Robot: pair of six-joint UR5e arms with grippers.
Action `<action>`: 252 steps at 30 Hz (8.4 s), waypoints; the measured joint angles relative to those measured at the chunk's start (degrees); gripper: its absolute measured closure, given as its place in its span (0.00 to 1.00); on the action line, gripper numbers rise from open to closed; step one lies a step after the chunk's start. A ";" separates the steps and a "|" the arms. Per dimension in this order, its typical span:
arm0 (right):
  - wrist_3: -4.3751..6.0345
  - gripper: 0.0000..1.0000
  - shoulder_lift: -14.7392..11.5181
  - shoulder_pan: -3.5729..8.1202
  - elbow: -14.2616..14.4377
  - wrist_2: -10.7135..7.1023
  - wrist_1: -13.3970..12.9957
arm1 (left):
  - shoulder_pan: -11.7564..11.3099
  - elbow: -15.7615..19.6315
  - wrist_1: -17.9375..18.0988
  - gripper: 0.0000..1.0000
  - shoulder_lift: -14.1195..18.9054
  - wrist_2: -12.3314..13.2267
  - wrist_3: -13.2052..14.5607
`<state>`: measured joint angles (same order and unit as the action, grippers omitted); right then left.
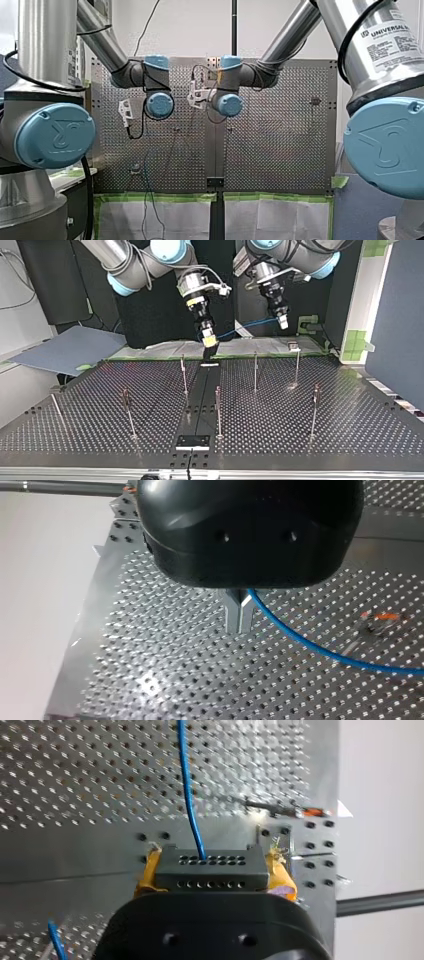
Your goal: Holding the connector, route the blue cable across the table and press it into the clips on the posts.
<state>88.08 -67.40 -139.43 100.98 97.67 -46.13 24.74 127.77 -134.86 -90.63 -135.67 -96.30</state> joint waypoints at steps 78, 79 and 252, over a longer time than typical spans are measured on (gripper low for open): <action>7.64 1.00 9.42 -1.09 -29.30 -10.07 20.37 | -19.49 -12.35 -8.61 1.00 4.51 16.80 3.05; 7.64 1.00 9.53 -1.09 -29.32 -10.10 20.37 | -19.60 -12.36 -8.58 1.00 4.51 16.96 2.99; 9.25 1.00 13.78 1.60 -36.68 -9.25 26.95 | -21.81 -13.61 -12.82 0.00 4.41 41.29 -2.04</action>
<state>97.33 -53.62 -137.82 64.30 88.43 -19.17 2.93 114.16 -147.69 -86.22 -94.38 -98.34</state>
